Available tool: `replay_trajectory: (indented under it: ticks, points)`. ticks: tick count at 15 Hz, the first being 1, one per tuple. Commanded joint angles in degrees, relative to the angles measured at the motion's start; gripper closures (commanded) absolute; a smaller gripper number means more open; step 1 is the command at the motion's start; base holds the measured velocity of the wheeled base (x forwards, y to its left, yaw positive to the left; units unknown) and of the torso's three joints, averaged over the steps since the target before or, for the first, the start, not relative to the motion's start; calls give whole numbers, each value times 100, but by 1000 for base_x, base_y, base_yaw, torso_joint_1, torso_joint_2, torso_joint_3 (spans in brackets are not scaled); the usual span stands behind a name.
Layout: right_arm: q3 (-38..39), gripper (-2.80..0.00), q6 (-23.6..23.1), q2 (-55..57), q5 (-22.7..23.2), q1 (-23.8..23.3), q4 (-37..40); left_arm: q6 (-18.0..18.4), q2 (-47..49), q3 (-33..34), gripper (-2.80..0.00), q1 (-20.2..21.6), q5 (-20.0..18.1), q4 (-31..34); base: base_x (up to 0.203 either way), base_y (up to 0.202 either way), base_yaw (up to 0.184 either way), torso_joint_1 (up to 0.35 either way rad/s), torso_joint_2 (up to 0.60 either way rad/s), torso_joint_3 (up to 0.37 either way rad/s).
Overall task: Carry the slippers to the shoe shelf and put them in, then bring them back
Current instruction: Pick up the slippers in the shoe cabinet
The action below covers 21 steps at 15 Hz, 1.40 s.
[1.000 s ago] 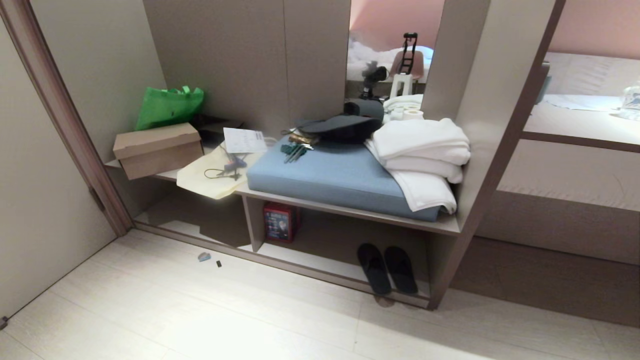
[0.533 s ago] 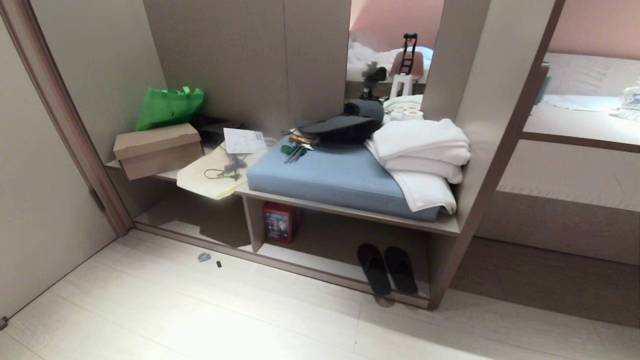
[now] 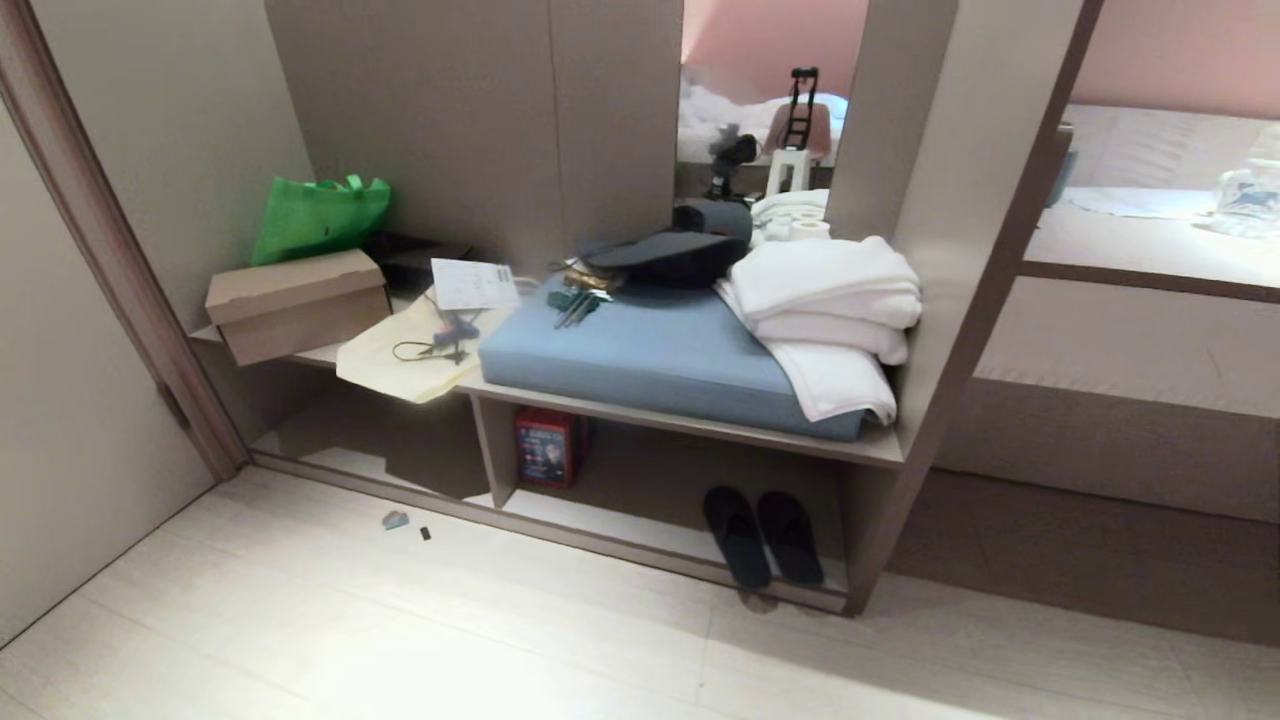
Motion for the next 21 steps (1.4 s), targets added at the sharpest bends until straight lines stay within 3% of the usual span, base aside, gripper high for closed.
replay_trajectory:
  ticks: [1,9,17,21]
  points:
    - [-4,0,-6,7,2,0,5,-1,9,0,0,4,0,-8,-2,13,-122,5,2,5]
    - [-4,0,3,7,2,0,5,6,9,0,0,4,9,-8,2,9,-172,4,2,4]
    - [-4,0,21,7,2,0,5,-3,6,0,0,4,8,-7,0,0,0,0,0,0]
    - [-4,0,12,7,2,0,-1,-3,9,0,0,4,5,1,1,168,-8,4,2,3]
